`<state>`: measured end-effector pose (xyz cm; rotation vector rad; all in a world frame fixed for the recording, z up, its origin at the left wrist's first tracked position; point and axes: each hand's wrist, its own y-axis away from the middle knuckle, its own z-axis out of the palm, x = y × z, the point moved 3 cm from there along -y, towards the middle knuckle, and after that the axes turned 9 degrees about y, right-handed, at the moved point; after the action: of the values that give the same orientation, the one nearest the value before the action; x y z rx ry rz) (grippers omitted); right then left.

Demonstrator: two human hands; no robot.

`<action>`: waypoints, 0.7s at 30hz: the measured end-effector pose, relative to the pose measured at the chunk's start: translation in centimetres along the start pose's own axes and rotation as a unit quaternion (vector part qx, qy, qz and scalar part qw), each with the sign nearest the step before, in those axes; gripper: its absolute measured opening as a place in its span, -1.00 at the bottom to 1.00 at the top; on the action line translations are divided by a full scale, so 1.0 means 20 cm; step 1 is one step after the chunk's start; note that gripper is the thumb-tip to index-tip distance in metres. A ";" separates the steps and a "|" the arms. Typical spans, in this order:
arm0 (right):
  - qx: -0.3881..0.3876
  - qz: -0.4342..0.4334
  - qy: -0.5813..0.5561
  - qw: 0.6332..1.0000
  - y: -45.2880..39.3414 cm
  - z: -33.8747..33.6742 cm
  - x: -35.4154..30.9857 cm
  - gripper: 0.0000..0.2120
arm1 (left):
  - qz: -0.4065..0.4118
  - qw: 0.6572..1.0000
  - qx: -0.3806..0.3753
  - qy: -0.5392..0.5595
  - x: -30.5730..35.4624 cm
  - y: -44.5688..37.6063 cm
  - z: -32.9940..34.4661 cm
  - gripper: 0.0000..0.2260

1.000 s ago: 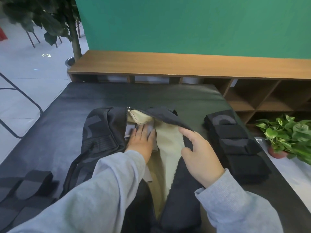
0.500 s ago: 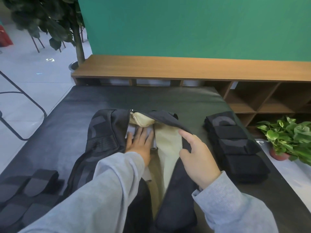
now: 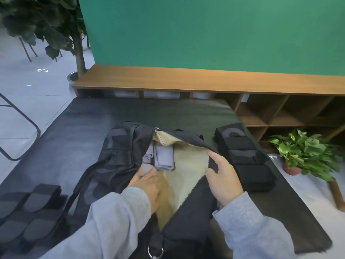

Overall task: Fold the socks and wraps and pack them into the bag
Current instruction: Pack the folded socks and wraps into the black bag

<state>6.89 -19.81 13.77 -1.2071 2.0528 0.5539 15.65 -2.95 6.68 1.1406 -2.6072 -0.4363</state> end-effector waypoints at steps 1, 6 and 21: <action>-0.012 -0.004 -0.002 1.000 0.01 0.00 0.02 -0.54 | 0.008 1.000 0.017 0.013 -0.01 0.01 0.00 -0.61; -0.006 -0.036 -0.044 0.998 0.09 -0.03 0.10 -0.67 | 0.095 0.984 0.132 0.077 -0.04 0.02 0.07 -0.57; 0.135 0.276 -0.058 0.950 0.03 -0.08 0.61 -0.52 | 0.162 0.937 0.290 0.109 -0.09 0.02 0.20 -0.59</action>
<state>1.70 -27.78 5.96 -0.4203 2.2707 0.5551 15.19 -0.58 3.02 0.8055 -2.7122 0.5344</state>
